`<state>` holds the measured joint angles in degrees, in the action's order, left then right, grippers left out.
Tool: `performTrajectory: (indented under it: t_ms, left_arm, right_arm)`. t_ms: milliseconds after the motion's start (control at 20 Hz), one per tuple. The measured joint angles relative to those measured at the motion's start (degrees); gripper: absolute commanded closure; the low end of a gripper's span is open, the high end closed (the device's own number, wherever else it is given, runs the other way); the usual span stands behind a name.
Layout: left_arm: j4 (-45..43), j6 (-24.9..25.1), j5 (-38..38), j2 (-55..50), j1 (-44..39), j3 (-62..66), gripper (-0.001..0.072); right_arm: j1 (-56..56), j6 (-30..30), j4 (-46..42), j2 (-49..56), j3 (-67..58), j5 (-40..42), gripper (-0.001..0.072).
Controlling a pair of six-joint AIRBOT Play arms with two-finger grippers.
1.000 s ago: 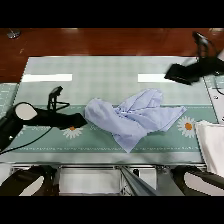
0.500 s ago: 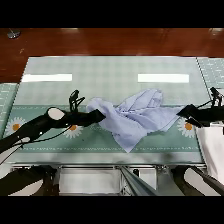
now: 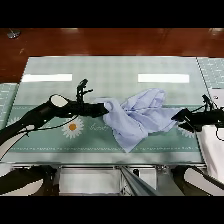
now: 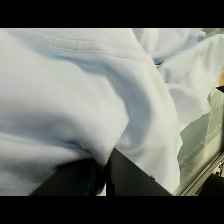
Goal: Fold the shirts.
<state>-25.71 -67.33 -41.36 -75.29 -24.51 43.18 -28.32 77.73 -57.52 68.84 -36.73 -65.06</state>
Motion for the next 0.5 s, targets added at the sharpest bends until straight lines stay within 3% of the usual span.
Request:
performTrajectory:
  t_ms: [150, 200, 250, 300, 500]
  left_arm:
    - [0.09, 0.55, -1.22, 0.44, 0.39, 0.96, 0.068]
    - [0.09, 0.61, -1.64, 0.74, 0.46, 1.11, 0.068]
    - [0.17, 0.76, -2.05, 1.14, 0.59, 1.25, 0.068]
    - [0.2, 0.76, -2.16, 1.7, 0.79, 1.38, 0.068]
    - [0.2, 0.83, -4.24, 5.9, 4.85, 4.09, 0.0681]
  right_arm:
    - [1.36, -1.53, 5.25, 3.34, -0.15, 0.07, 0.0119]
    - [2.64, -1.81, 6.45, 4.33, -0.44, 0.28, 0.0288]
    - [4.35, -2.14, 6.56, 5.27, -0.96, 1.22, 0.0578]
    - [6.03, -2.34, 6.45, 5.97, -1.7, 2.27, 0.0684]
    - [11.67, -2.97, 8.09, 7.13, -10.29, 1.88, 0.0684]
